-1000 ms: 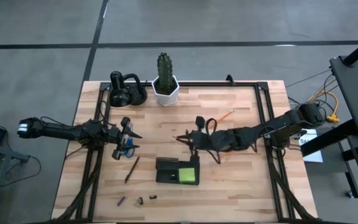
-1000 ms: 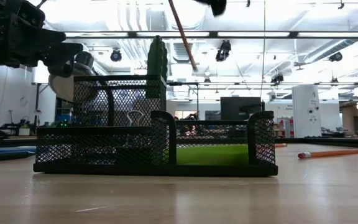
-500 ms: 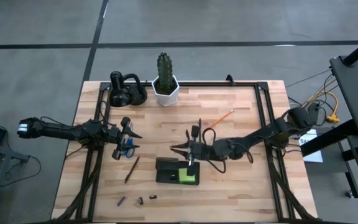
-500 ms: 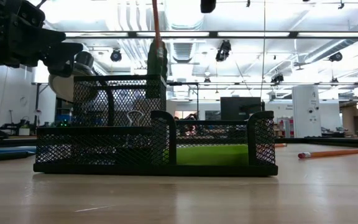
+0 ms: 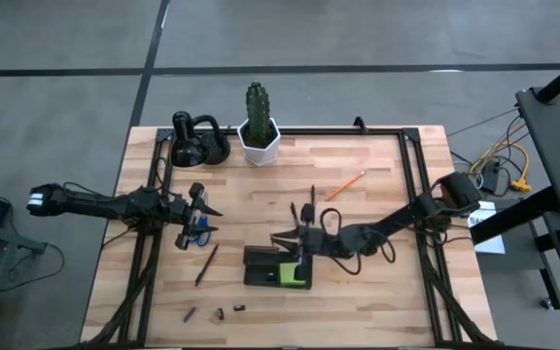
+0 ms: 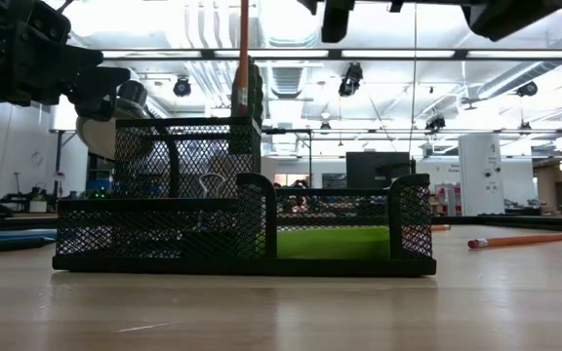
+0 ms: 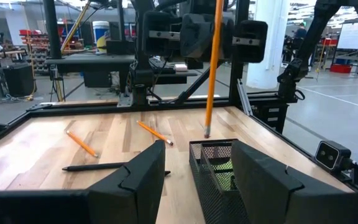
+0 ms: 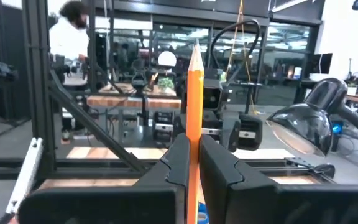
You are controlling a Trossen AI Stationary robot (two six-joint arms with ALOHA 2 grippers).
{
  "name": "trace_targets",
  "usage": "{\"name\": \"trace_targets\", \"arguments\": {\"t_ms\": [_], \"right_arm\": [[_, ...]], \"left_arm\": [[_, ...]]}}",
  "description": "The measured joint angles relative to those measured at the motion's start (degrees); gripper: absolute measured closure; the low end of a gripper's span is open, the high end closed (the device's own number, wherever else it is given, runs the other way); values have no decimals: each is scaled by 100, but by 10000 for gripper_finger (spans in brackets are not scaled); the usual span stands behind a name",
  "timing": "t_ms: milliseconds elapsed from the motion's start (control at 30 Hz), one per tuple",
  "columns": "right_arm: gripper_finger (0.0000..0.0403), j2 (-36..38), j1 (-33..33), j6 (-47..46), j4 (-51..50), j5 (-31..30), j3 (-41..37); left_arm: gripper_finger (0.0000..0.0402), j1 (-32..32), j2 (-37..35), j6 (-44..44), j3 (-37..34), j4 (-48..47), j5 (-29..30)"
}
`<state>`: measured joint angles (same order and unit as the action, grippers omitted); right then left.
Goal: Pick and place office supplies into organizer
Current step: Put the middle yellow pencil into the desk organizer
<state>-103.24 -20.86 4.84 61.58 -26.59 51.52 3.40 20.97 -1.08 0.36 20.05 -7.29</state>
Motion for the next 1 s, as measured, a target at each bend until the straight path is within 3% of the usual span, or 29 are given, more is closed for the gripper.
{"name": "trace_targets", "arguments": {"t_ms": [567,1000], "right_arm": [[392,-835,-2,-402,1400,20,-343],[392,-1206,50,-640,1532,-40,-329]], "left_arm": [[232,-1,-4,0,0,-2,0],[232,0,0,0,0,-2,0]]}}
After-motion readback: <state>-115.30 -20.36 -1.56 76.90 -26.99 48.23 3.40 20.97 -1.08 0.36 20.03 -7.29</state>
